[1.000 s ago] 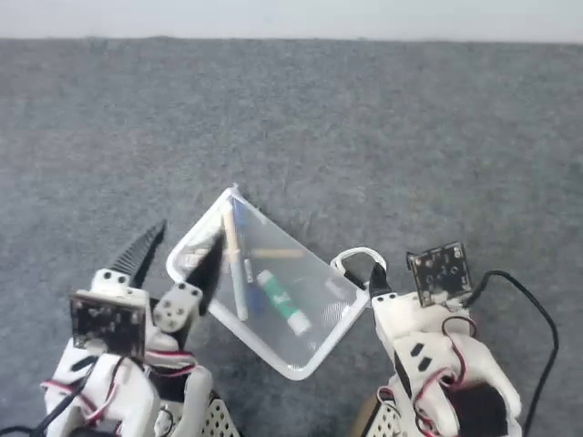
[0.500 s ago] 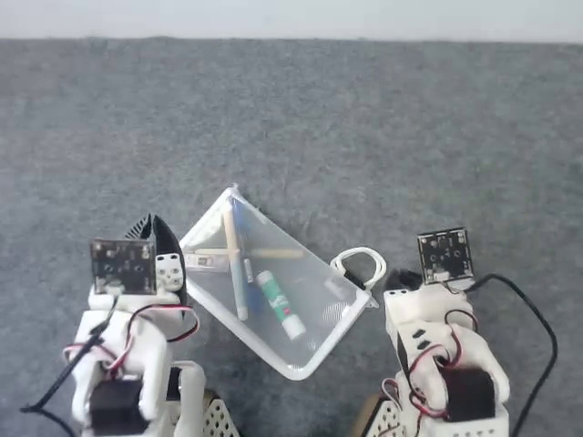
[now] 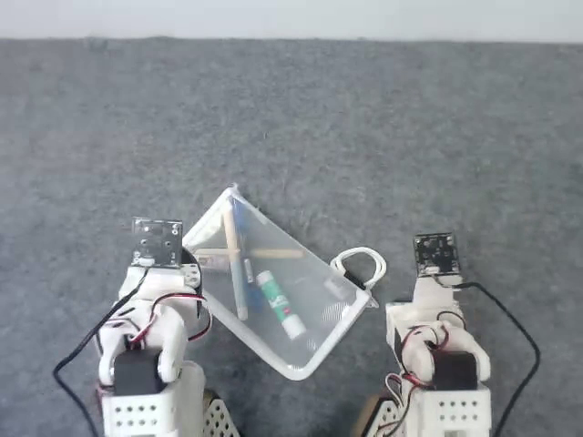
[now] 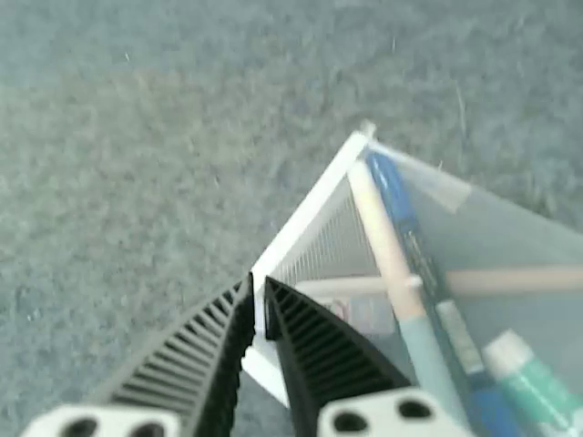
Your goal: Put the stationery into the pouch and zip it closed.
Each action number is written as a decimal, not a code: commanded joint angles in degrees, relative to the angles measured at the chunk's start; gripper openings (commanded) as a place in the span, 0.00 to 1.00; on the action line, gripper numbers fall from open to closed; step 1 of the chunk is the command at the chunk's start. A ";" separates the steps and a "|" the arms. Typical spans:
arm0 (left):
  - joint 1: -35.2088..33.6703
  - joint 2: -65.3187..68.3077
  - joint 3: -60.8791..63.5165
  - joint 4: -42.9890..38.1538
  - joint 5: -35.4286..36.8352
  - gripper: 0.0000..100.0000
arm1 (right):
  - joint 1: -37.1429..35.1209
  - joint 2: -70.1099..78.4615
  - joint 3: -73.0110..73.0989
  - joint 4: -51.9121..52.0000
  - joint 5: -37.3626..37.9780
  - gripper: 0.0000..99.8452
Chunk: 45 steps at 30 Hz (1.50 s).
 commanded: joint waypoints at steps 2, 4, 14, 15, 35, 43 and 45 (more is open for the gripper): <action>0.00 -0.35 1.98 -1.76 -0.70 0.01 | 0.66 -0.75 1.49 -1.36 0.53 0.01; 0.00 -0.35 4.18 -1.76 -0.70 0.01 | 0.66 -0.75 1.58 -1.36 0.53 0.01; -0.35 -0.26 9.01 -5.36 -0.70 0.01 | 0.57 -0.75 1.58 -1.36 0.53 0.01; -0.35 -0.26 9.01 -5.27 -0.70 0.01 | 0.57 -0.75 1.58 -1.36 0.53 0.01; -0.18 -0.09 9.01 -5.27 -0.44 0.01 | 0.57 -0.75 1.58 -1.36 0.53 0.01; -0.18 -0.09 9.01 -5.19 -0.44 0.01 | 0.57 -0.75 1.58 -1.36 0.53 0.01; -0.18 -0.09 9.01 -5.19 -0.44 0.01 | 0.57 -0.75 1.58 -1.36 0.53 0.01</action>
